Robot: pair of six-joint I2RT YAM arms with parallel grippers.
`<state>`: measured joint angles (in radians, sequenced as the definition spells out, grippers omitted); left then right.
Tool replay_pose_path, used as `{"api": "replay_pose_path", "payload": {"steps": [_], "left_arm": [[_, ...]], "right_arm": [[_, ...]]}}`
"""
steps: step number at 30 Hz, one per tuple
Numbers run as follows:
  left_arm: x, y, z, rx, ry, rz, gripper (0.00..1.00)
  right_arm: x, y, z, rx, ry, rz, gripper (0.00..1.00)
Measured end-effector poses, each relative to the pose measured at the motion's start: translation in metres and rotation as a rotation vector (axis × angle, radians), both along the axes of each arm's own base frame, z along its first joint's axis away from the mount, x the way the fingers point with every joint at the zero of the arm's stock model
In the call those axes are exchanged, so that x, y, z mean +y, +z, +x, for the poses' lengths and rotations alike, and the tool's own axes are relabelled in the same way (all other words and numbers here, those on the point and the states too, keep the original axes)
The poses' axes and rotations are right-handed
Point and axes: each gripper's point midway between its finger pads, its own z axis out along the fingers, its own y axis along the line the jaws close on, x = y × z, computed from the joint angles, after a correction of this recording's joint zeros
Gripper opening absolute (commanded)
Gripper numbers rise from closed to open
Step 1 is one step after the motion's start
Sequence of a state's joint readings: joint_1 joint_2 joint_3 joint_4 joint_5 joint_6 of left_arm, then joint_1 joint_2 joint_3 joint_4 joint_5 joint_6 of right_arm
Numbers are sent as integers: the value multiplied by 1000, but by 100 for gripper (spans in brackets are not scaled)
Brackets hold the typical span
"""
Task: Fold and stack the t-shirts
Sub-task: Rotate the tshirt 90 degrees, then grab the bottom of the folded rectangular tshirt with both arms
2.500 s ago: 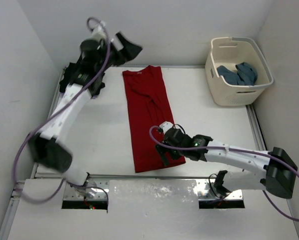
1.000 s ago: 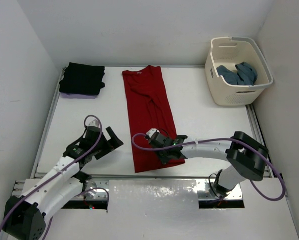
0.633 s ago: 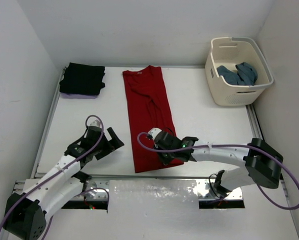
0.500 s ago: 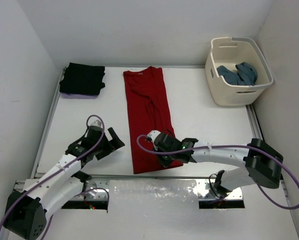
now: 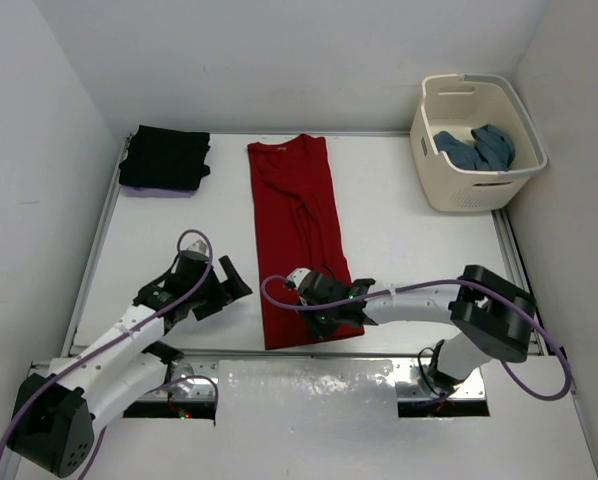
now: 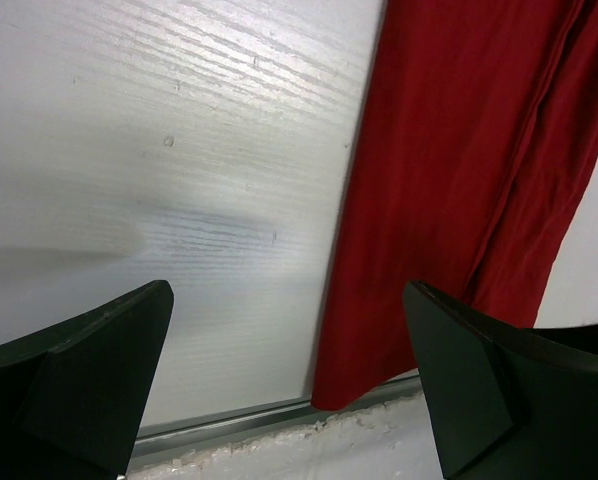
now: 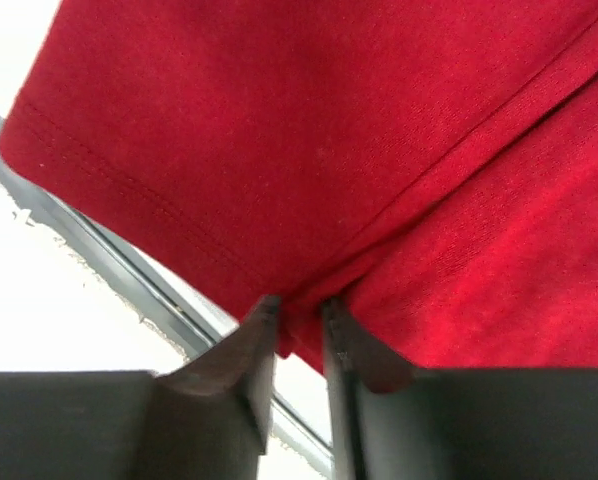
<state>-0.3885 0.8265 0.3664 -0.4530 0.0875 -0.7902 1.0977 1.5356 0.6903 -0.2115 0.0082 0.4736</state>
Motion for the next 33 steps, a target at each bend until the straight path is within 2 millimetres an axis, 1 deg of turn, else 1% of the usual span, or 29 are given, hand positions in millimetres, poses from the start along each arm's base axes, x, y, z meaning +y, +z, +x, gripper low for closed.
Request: {"api": "replay_pose_path", "payload": {"steps": [1,2,3,4,5,6,8,12,14,15,17,19,21,22,24,25,26,27,29,30,33], "left_arm": [[0,0,-1,3,-3,-1,100],[-1,0,-2,6,-5,-3,100],[-1,-1,-3,10,-8,-4,100],[-1,-1,-4,15,-14,-6,100],[-2,-1,-6,20,-19,-9,100],[-4,-1,-8,25,-29,-14,100],[-7,0,-12,35,-49,-24,100],[-20,4,-25,47,-112,-58,100],[-27,7,-33,50,-148,-77,100],[-32,8,-37,51,-165,-87,100],[-41,9,-46,57,-205,-109,100],[-48,5,-56,72,-238,-121,100],[-54,-3,-69,106,-278,-118,99],[-57,-6,-76,126,-298,-115,97],[-63,-13,-88,160,-338,-94,94],[-66,-16,-93,173,-354,-87,88],[-68,-19,-96,186,-366,-79,85],[-70,-22,-100,197,-380,-70,77],[-73,-29,-104,222,-394,-52,69],[-75,-31,-105,234,-398,-47,60],[-79,-35,-107,247,-412,-36,51]], "right_arm": [[0,-3,-1,11,0,-5,40],[1,-4,-2,19,-3,-1,49],[3,-2,-4,24,-1,9,55],[4,-1,-4,25,3,15,77],[6,1,-6,32,0,24,90],[5,4,-7,31,5,28,99],[3,17,-8,18,7,49,99],[-5,56,-5,-46,-16,112,99],[-12,72,-3,-79,-39,134,99],[-16,77,-1,-90,-54,138,99],[-27,81,1,-99,-92,136,99],[-46,75,8,-88,-167,110,99],[-70,60,13,-66,-253,60,99],[-84,51,14,-55,-299,29,99],[-103,36,9,-24,-348,-24,99],[-108,31,6,-13,-362,-37,99],[-112,27,4,-3,-376,-47,99],[-115,24,2,5,-392,-52,99],[-118,19,1,19,-420,-45,99],[-119,16,1,25,-435,-40,98],[-122,7,-1,42,-479,-22,94]]}}
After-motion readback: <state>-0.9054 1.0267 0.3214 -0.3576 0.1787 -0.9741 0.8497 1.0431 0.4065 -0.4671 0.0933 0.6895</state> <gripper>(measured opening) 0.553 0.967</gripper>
